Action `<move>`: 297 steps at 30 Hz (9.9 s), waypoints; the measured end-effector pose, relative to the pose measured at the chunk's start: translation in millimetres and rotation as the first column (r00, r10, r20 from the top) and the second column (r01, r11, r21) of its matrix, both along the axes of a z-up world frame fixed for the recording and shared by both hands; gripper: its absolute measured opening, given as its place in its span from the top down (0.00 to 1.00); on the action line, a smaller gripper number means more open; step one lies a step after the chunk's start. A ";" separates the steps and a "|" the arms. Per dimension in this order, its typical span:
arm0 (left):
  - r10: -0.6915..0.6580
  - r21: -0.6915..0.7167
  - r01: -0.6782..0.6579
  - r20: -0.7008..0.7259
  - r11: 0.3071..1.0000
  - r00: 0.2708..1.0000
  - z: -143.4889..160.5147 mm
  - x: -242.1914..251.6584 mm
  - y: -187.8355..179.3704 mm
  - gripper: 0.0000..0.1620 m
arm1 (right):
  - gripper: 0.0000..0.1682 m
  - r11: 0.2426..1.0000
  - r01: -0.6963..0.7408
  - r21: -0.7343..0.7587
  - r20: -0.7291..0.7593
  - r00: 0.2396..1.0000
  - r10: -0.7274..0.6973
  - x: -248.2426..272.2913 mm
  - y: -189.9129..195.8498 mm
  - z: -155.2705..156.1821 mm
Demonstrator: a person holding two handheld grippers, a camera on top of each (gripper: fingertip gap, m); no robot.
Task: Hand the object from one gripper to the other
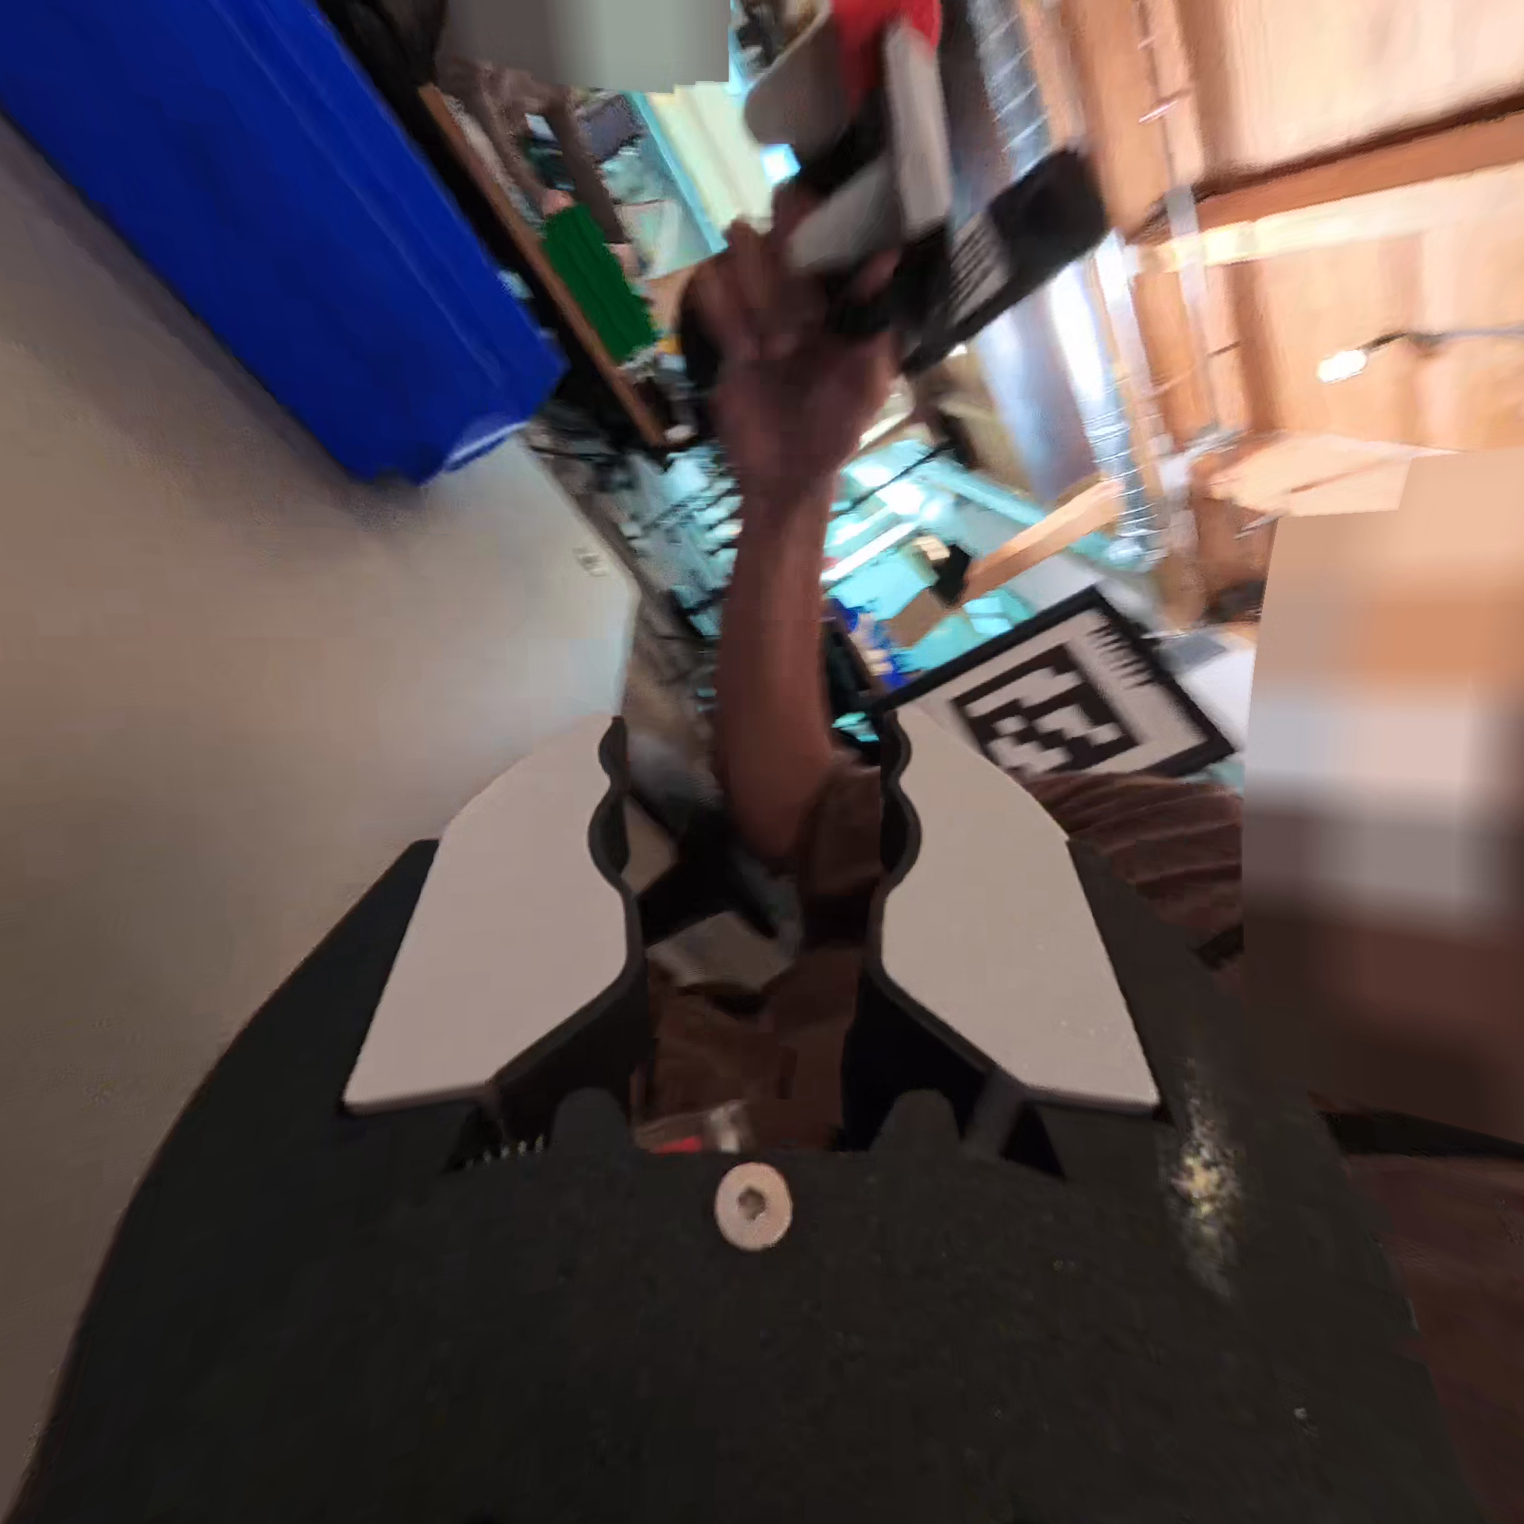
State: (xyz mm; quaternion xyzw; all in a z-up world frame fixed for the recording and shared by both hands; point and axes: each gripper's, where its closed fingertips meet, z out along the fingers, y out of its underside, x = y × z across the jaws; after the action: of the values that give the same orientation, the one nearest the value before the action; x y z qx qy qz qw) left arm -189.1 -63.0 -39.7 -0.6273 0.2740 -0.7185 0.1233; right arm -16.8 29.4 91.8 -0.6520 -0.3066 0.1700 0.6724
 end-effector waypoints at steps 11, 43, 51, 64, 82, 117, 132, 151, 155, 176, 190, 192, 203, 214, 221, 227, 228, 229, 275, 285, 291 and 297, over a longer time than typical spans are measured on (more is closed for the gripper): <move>0.426 0.620 -0.219 -0.205 0.753 0.882 -49.6 -34.6 6.6 0.64 | 0.80 0.450 0.512 -0.731 0.401 0.857 -0.324 180.0 29.2 -199.9; 0.574 0.766 -0.141 -0.332 0.627 0.748 -42.3 -108.0 69.9 0.59 | 0.73 0.873 0.404 -0.273 -0.133 0.883 -0.450 110.2 -69.6 -149.5; 0.561 0.640 0.138 -0.742 0.756 0.368 -81.3 -185.5 160.2 0.59 | 0.74 0.901 0.383 -0.203 0.005 0.921 -0.390 61.1 -76.2 -182.9; 0.416 0.403 -0.116 -0.901 0.908 0.123 -138.2 -178.2 232.8 0.80 | 0.76 0.885 0.407 -0.227 0.009 0.910 -0.416 68.0 -81.1 -187.9; 0.533 0.466 -0.364 -0.306 0.806 0.789 27.1 -169.5 222.7 0.81 | 0.74 0.978 0.056 -0.199 -0.077 0.994 -0.072 -22.9 -46.4 -149.2; 0.371 0.564 -0.143 -0.313 0.814 0.874 -54.9 -32.5 21.8 0.58 | 0.80 0.926 0.212 -0.311 -0.011 0.974 -0.226 69.8 34.4 -16.6; 0.436 0.602 -0.168 -0.332 0.780 0.837 -83.6 -31.3 10.0 0.63 | 0.80 0.644 0.390 -0.659 0.701 0.628 0.337 192.7 59.1 -251.3; 0.512 0.674 -0.186 -0.324 0.715 0.796 -80.6 -44.5 25.2 0.59 | 0.64 0.895 0.306 -0.324 0.327 0.924 -0.198 164.7 39.1 -101.3; 0.515 0.657 -0.212 -0.309 0.723 0.800 -76.8 -46.1 26.7 0.58 | 0.69 0.915 0.331 -0.230 -0.175 0.911 -0.373 145.7 -9.8 -69.1; 0.577 0.507 -0.277 -0.738 0.816 0.349 -65.3 -183.4 171.9 0.56 | 0.63 0.820 0.491 -0.292 0.046 0.864 -0.501 58.2 -67.5 -208.7; 0.318 0.259 -0.292 -0.931 0.921 0.177 -145.7 -167.7 259.3 0.49 | 0.63 0.832 0.471 -0.295 0.061 0.878 -0.475 58.2 -73.6 -207.4; 0.337 0.290 -0.278 -0.932 0.916 0.137 -147.9 -170.3 261.3 0.53 | 0.63 0.834 0.471 -0.288 0.073 0.879 -0.471 57.5 -73.7 -207.5; 0.394 0.348 -0.259 -0.906 0.901 0.156 -143.4 -171.7 260.8 0.65 | 0.64 0.839 0.453 -0.302 0.088 0.889 -0.448 51.2 -73.0 -211.7; 0.398 0.355 -0.223 -0.897 0.908 0.194 -133.0 -171.3 258.1 0.77 | 0.64 0.832 0.456 -0.316 0.088 0.887 -0.453 50.3 -71.4 -213.7; 0.344 0.217 -0.339 -0.858 0.915 0.381 -118.8 -181.4 260.2 0.81 | 0.64 0.830 0.463 -0.310 0.106 0.885 -0.454 50.9 -70.9 -216.6; 0.321 0.063 -0.430 -0.762 0.901 0.562 -105.8 -197.1 265.6 0.84 | 0.65 0.832 0.447 -0.329 0.090 0.892 -0.443 48.4 -69.6 -218.2; 0.320 0.053 -0.432 -0.753 0.900 0.575 -104.1 -198.1 265.3 0.85 | 0.65 0.833 0.446 -0.327 0.089 0.892 -0.442 47.9 -69.3 -217.7; 0.320 0.048 -0.432 -0.746 0.901 0.584 -102.4 -198.4 264.8 0.86 | 0.65 0.835 0.446 -0.322 0.090 0.893 -0.442 47.6 -68.9 -217.0; 0.627 0.552 -0.415 -0.272 0.723 0.730 -24.6 -62.0 65.6 0.57 | 0.80 0.898 0.439 -0.034 0.043 0.898 -0.438 110.5 38.3 -17.1; 0.685 0.656 -0.355 -0.347 0.665 0.641 -90.1 -84.4 45.3 0.60 | 0.80 0.307 0.680 -0.666 0.392 0.669 -0.632 232.6 53.0 -232.1; 0.658 0.675 -0.287 -0.388 0.680 0.646 -102.6 -77.9 40.4 0.61 | 0.80 0.188 0.671 -0.717 0.471 0.666 -0.579 232.3 50.6 -269.7; 0.644 0.671 -0.271 -0.399 0.690 0.652 -105.2 -76.0 38.8 0.62 | 0.80 0.142 0.675 -0.724 0.526 0.674 -0.519 235.5 49.0 -276.9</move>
State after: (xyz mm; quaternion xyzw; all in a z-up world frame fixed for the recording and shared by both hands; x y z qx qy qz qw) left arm -265.0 -24.2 -144.9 -0.8081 0.3178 -0.3046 0.3913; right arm 218.7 78.5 -185.1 -0.9749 0.0662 -0.0284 0.2105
